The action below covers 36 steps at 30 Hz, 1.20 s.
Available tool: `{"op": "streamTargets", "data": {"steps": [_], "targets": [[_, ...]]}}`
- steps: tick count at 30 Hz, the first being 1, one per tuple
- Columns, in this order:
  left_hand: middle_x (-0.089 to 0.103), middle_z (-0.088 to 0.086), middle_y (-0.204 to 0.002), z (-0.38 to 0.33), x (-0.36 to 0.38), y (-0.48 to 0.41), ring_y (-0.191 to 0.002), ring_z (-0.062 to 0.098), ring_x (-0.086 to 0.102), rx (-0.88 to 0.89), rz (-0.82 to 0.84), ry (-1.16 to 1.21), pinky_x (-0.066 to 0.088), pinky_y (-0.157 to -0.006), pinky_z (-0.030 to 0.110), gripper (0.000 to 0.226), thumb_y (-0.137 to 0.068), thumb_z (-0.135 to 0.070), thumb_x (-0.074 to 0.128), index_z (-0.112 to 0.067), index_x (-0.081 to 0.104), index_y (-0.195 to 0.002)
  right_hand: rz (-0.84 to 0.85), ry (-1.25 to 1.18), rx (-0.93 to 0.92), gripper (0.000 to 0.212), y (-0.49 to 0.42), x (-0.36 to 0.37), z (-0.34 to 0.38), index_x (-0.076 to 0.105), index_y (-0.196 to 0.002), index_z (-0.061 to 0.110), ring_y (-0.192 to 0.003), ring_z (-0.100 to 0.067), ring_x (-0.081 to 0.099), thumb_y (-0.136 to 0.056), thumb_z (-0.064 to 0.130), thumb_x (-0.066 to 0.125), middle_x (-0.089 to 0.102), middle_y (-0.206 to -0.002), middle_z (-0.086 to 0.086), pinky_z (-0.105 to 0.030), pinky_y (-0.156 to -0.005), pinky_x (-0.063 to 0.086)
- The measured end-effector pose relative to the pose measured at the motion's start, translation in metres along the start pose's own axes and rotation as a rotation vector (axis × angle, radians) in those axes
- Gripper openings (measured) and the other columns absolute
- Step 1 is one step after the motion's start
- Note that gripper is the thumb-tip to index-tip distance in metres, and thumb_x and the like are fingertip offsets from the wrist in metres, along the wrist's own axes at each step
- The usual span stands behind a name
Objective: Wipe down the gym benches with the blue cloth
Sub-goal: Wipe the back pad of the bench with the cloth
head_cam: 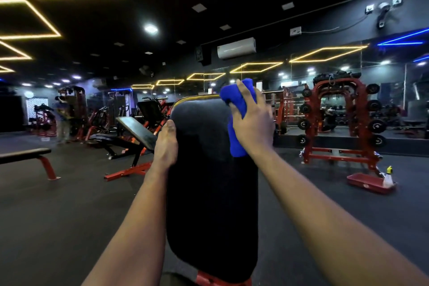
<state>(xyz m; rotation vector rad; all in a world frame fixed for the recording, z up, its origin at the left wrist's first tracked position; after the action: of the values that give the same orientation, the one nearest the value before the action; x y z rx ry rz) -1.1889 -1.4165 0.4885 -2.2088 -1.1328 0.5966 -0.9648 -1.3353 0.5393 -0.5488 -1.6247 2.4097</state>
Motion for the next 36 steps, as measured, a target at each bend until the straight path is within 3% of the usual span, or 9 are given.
{"op": "streamTargets", "data": {"steps": [5, 9, 12, 17, 22, 26, 29, 33, 36], "targets": [[0.053, 0.009, -0.135, 0.004, 0.000, -0.007, -0.125, 0.026, 0.048, 0.002, 0.015, -0.038, 0.037, -0.103, 0.041, 0.077, -0.095, -0.069, 0.012, -0.015, 0.049, -0.138, 0.072, 0.091, 0.028, 0.053, -0.015, 0.002, 0.004, 0.032, -0.146, 0.044, -0.112, -0.027, 0.050, -0.096, 0.051, 0.048, 0.043, -0.141, -0.002, -0.038, -0.084, 0.049], [0.051, 0.012, -0.138, 0.012, 0.001, -0.009, -0.129, 0.031, 0.046, -0.008, -0.030, -0.076, 0.035, -0.105, 0.042, 0.089, -0.086, -0.077, 0.008, -0.018, 0.047, -0.139, 0.367, 0.334, -0.065, 0.050, -0.067, 0.006, 0.031, 0.043, -0.142, 0.037, -0.112, -0.029, 0.056, -0.097, 0.058, 0.042, 0.059, -0.127, -0.004, -0.039, -0.084, 0.043], [0.051, 0.009, -0.139, 0.015, 0.000, -0.007, -0.131, 0.028, 0.044, 0.006, -0.039, -0.052, 0.031, -0.100, 0.033, 0.067, -0.100, -0.060, 0.013, -0.020, 0.050, -0.137, 0.665, 0.473, -0.144, 0.052, -0.094, 0.024, 0.058, 0.042, -0.144, 0.038, -0.126, -0.028, 0.051, -0.097, 0.061, 0.040, 0.054, -0.141, -0.002, -0.040, -0.094, 0.039], [0.059, 0.008, -0.128, 0.023, -0.006, -0.011, -0.120, 0.025, 0.053, -0.028, -0.030, 0.019, 0.039, -0.103, 0.044, 0.068, -0.100, -0.060, 0.014, -0.016, 0.059, -0.125, 0.896, 0.498, -0.225, 0.056, -0.109, 0.080, 0.094, 0.033, -0.151, 0.033, -0.136, -0.028, 0.041, -0.100, 0.054, 0.042, 0.040, -0.154, -0.004, -0.040, -0.108, 0.032], [0.061, 0.005, -0.129, 0.025, -0.008, -0.001, -0.120, 0.019, 0.054, -0.028, -0.012, 0.113, 0.039, -0.108, 0.043, 0.083, -0.091, -0.075, 0.012, -0.018, 0.061, -0.127, 0.773, 0.606, -0.492, 0.049, -0.085, 0.101, 0.109, 0.037, -0.143, 0.041, -0.126, -0.030, 0.049, -0.097, 0.056, 0.042, 0.049, -0.144, -0.002, -0.045, -0.095, 0.039], [0.069, 0.005, -0.116, 0.032, -0.008, 0.013, -0.113, 0.022, 0.061, -0.070, -0.020, 0.133, 0.044, -0.103, 0.047, 0.095, -0.078, -0.089, 0.010, -0.024, 0.067, -0.117, 0.559, 0.701, -0.677, 0.046, -0.039, 0.079, 0.093, 0.037, -0.143, 0.040, -0.139, -0.037, 0.027, -0.097, 0.043, 0.046, 0.026, -0.160, 0.001, -0.060, -0.109, 0.020], [0.068, 0.001, -0.119, 0.035, -0.009, 0.027, -0.117, 0.020, 0.060, -0.092, -0.025, 0.175, 0.043, -0.106, 0.046, 0.090, -0.077, -0.091, 0.013, -0.031, 0.068, -0.115, 0.477, 0.666, -0.705, 0.046, -0.002, 0.067, 0.077, 0.040, -0.143, 0.037, -0.147, -0.037, 0.010, -0.097, 0.036, 0.047, 0.016, -0.164, 0.001, -0.059, -0.113, 0.008], [0.071, -0.002, -0.111, 0.027, -0.016, 0.053, -0.111, 0.017, 0.063, -0.114, 0.029, 0.162, 0.045, -0.104, 0.044, 0.074, -0.076, -0.091, 0.015, -0.046, 0.069, -0.098, 0.502, 0.648, -0.747, 0.045, 0.061, 0.055, 0.052, 0.049, -0.138, 0.031, -0.149, -0.036, 0.013, -0.093, 0.026, 0.048, 0.022, -0.163, -0.002, -0.055, -0.110, 0.005], [0.067, 0.002, -0.122, 0.029, -0.020, 0.067, -0.119, 0.019, 0.059, -0.155, 0.059, 0.118, 0.041, -0.107, 0.044, 0.092, -0.071, -0.095, 0.011, -0.034, 0.065, -0.113, 0.509, 0.652, -0.722, 0.048, 0.062, 0.039, 0.045, 0.047, -0.140, 0.029, -0.150, -0.034, 0.014, -0.092, 0.025, 0.050, 0.018, -0.164, -0.001, -0.053, -0.108, 0.007]]}}
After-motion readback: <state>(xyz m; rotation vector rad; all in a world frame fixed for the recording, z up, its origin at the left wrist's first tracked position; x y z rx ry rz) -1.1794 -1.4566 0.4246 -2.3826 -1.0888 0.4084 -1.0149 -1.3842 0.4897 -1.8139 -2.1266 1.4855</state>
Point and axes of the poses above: each hand's wrist, its own y-axis away from the middle knuckle, its own x-axis out of the palm, z = x × y, the point moved 4 cm from there along -y, towards the middle knuckle
